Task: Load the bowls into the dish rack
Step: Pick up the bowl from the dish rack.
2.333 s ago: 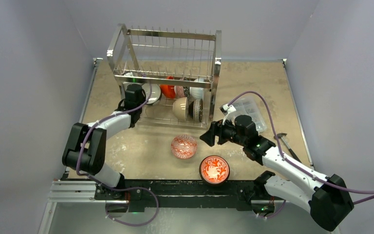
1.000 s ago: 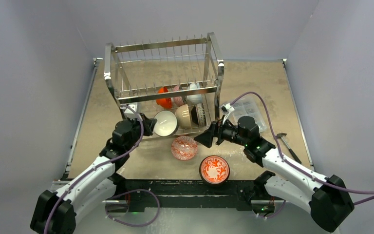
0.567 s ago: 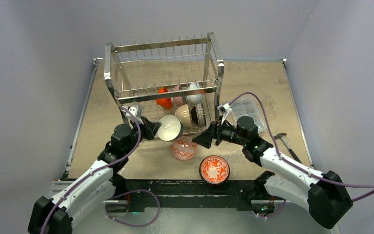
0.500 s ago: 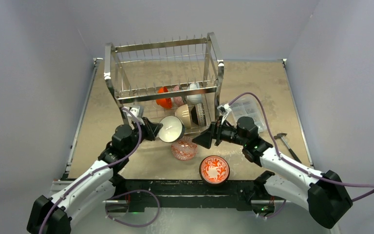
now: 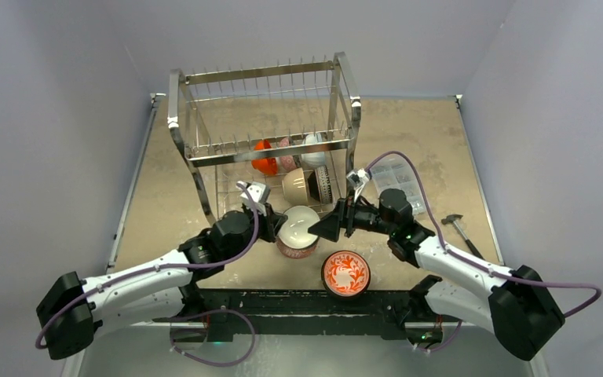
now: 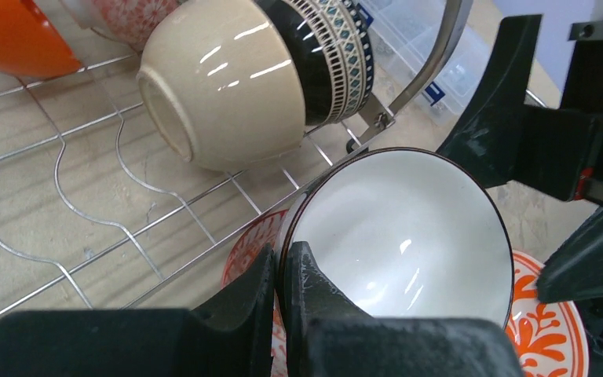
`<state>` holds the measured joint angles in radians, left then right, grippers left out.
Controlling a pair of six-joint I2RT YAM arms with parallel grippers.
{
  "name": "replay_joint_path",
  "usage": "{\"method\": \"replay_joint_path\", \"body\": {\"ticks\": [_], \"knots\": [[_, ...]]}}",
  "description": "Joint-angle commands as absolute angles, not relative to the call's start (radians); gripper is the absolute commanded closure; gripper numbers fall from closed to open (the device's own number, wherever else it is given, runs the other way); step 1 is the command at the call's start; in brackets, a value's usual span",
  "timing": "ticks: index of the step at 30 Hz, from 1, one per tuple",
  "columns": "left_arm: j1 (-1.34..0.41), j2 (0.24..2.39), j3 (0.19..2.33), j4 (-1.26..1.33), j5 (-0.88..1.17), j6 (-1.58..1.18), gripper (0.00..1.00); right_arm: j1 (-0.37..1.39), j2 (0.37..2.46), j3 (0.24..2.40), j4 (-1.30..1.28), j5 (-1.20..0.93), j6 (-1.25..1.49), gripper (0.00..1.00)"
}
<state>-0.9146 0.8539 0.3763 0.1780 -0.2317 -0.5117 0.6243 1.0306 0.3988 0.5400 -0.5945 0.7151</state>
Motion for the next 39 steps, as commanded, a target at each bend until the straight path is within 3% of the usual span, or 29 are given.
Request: {"method": "replay_joint_path", "body": {"ticks": [1, 5, 11, 15, 18, 20, 24, 30, 39], "knots": [[-1.008, 0.908, 0.511, 0.29, -0.413, -0.495, 1.0, 0.633, 1.054, 0.39, 0.591, -0.606, 0.727, 0.07], [-1.083, 0.961, 0.556, 0.296, -0.501, -0.475, 1.0, 0.635, 1.061, 0.384, 0.586, -0.589, 0.728, 0.2], [-1.105, 0.981, 0.568, 0.325, -0.489, -0.486, 1.0, 0.635, 1.052, 0.382, 0.557, -0.558, 0.714, 0.75], [-1.104, 0.994, 0.614, 0.243, -0.477, -0.539, 0.98, 0.635, 1.031, 0.397, 0.513, -0.537, 0.704, 1.0], [-1.105, 1.002, 0.644, 0.179, -0.468, -0.566, 0.83, 0.636, 1.01, 0.42, 0.464, -0.51, 0.685, 1.0], [-1.104, 0.998, 0.667, 0.12, -0.46, -0.607, 0.61, 0.635, 0.999, 0.433, 0.439, -0.496, 0.675, 1.0], [-1.102, 0.977, 0.7, 0.014, -0.43, -0.677, 0.29, 0.635, 0.98, 0.457, 0.396, -0.472, 0.667, 1.0], [-1.087, 0.946, 0.788, -0.205, -0.324, -0.804, 0.14, 0.635, 0.957, 0.489, 0.366, -0.445, 0.648, 1.0], [-1.011, 0.965, 0.785, -0.2, 0.018, -0.94, 0.06, 0.635, 1.003, 0.562, 0.345, -0.449, 0.599, 1.0]]}}
